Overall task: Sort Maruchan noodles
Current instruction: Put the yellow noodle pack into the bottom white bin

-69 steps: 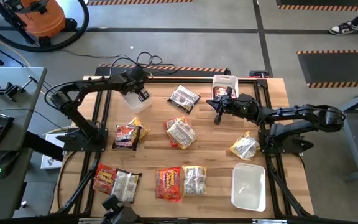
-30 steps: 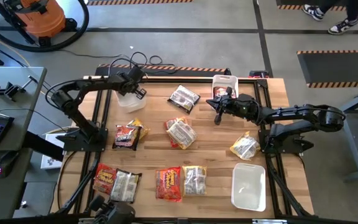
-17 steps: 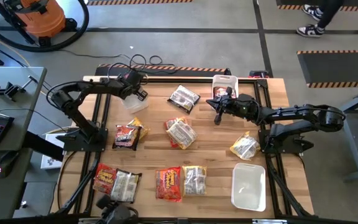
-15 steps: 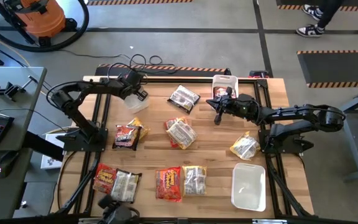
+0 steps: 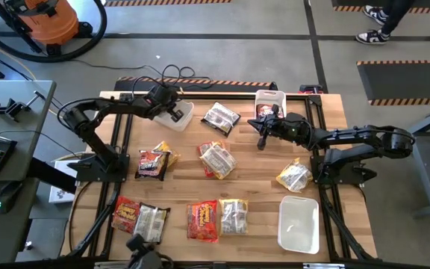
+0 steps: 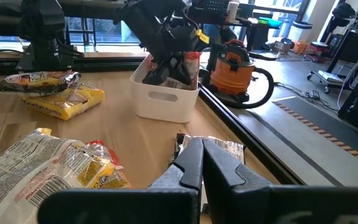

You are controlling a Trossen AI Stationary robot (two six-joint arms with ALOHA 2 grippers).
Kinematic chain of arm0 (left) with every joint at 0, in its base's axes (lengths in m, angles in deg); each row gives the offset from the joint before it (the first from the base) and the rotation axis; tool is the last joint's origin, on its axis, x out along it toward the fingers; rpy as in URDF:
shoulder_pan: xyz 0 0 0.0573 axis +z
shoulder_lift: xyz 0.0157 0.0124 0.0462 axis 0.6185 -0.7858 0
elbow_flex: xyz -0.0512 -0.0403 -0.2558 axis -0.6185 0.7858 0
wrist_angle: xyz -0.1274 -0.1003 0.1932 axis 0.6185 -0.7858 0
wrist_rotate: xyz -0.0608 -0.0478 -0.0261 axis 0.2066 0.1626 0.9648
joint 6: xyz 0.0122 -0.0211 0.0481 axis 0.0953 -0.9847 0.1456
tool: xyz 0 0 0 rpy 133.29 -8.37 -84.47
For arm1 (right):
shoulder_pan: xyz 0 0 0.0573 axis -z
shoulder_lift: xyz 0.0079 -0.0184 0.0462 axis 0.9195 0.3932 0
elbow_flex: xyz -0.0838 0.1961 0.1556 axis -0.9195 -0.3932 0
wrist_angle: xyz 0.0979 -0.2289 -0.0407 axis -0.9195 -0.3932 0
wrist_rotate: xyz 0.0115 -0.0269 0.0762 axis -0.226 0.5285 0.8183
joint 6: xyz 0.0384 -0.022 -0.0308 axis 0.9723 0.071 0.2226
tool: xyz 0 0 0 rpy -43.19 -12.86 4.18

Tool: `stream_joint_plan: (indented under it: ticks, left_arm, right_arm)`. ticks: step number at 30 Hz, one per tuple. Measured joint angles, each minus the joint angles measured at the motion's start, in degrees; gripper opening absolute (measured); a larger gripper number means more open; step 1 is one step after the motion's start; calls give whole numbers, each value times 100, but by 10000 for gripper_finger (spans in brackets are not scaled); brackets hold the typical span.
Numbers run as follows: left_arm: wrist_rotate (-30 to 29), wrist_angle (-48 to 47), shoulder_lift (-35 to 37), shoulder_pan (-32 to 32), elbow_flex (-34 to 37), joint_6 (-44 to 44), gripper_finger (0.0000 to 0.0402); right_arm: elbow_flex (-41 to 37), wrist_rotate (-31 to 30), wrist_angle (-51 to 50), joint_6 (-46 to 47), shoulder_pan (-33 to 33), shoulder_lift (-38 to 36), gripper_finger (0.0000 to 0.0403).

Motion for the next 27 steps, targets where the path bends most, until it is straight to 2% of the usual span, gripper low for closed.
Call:
stream_joint_plan:
  ticks: [6, 12, 17, 23, 27]
  left_arm:
    - [4, -384, 222, -58, 0, -10, 0]
    - [49, -585, 882, -74, -2, 34, 0]
    - [611, -1006, 1566, -138, -2, 0, 0]
    - [1182, -2183, 2423, -566, -7, 138, 0]
    - [1231, -3464, 2711, -684, -9, -719, 0]
  right_arm:
    - [0, 0, 0, 0, 2, 0, 0]
    - [0, 0, 0, -2, 0, 0, 0]
    - [0, 0, 2, 0, 1, 0, 0]
    - [0, 0, 0, -2, 0, 0, 0]
    - [0, -2, 0, -1, 1, 0, 0]
